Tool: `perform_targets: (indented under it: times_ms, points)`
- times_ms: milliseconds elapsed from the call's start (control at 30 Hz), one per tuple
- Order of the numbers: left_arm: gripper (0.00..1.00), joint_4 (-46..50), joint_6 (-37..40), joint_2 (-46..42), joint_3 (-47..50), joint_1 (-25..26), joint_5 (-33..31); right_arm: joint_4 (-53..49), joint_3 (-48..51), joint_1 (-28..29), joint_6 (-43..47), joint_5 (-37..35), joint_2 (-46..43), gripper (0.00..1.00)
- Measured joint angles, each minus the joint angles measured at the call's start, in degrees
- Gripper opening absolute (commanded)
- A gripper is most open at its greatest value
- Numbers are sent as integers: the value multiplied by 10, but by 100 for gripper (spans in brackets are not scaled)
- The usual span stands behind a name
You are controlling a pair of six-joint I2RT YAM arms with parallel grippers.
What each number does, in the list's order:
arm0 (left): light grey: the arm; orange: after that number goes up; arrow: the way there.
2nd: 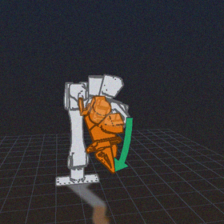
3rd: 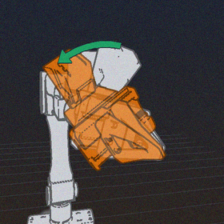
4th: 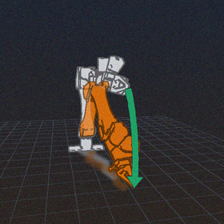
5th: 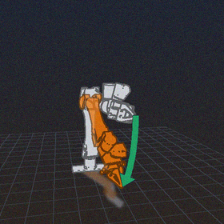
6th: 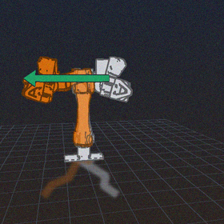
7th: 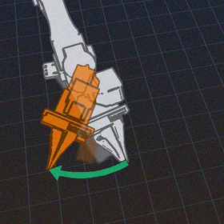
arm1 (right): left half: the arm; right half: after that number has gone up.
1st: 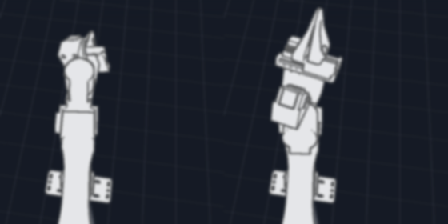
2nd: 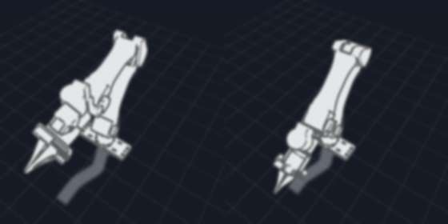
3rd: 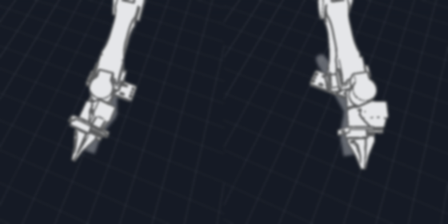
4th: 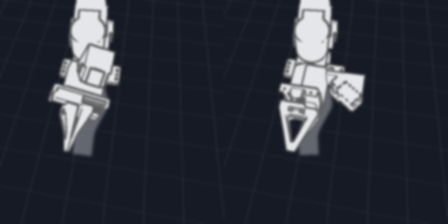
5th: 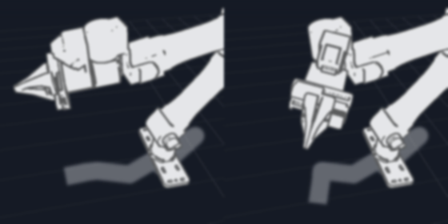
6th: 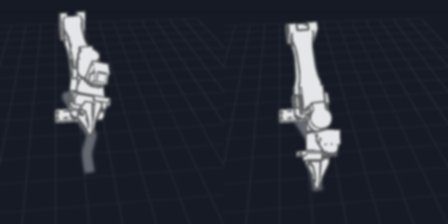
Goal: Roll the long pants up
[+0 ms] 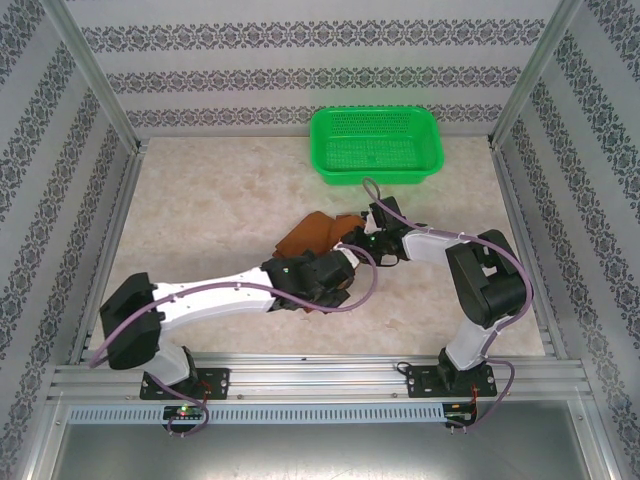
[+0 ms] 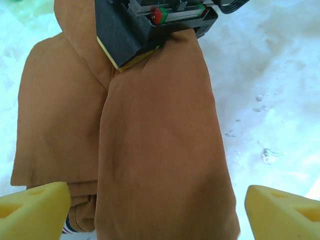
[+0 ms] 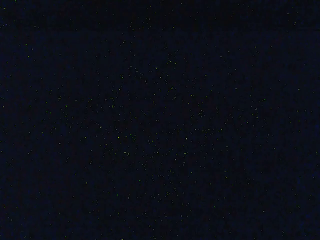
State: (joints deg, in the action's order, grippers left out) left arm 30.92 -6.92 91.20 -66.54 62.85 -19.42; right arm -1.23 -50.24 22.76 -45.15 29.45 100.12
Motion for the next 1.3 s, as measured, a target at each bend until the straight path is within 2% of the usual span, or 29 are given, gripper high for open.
perform_targets:
  times_ms: [367,600,667,700,767,800,833,867,967,1000,1033,1067,1133,1300]
  points:
    - [93,60,19,164,-109,19,-57,8,0,0,0,2,3,0]
    - [92,108,-26,254,-155,-17,-102,29,8,0,-6,2,4,0]
    - [90,109,-40,268,-154,-31,-90,44,10,0,-12,0,7,0]
    - [87,111,-42,265,-154,-33,-85,46,11,0,-15,1,8,0]
    - [65,110,-47,265,-153,-37,-68,52,12,-1,-16,2,8,0]
    - [45,107,-47,265,-151,-40,-58,54,14,-2,-18,2,8,0]
    - [16,102,-44,265,-148,-43,-50,61,16,-2,-19,0,8,0]
    - [0,99,-40,264,-145,-46,-42,64,17,-2,-21,0,8,0]
    - [0,89,-21,254,-133,-55,-16,73,19,-5,-26,2,7,0]
    - [0,80,-13,249,-125,-59,-3,74,20,-7,-28,3,7,10]
    - [0,70,-6,242,-117,-62,8,75,21,-10,-30,4,5,36]
    - [0,58,1,234,-106,-66,21,75,24,-12,-31,5,1,48]
    - [0,21,5,207,-75,-81,67,65,43,-23,-26,8,-27,65]
    - [0,-69,5,148,-1,-135,205,5,31,-82,-6,-6,-150,68]
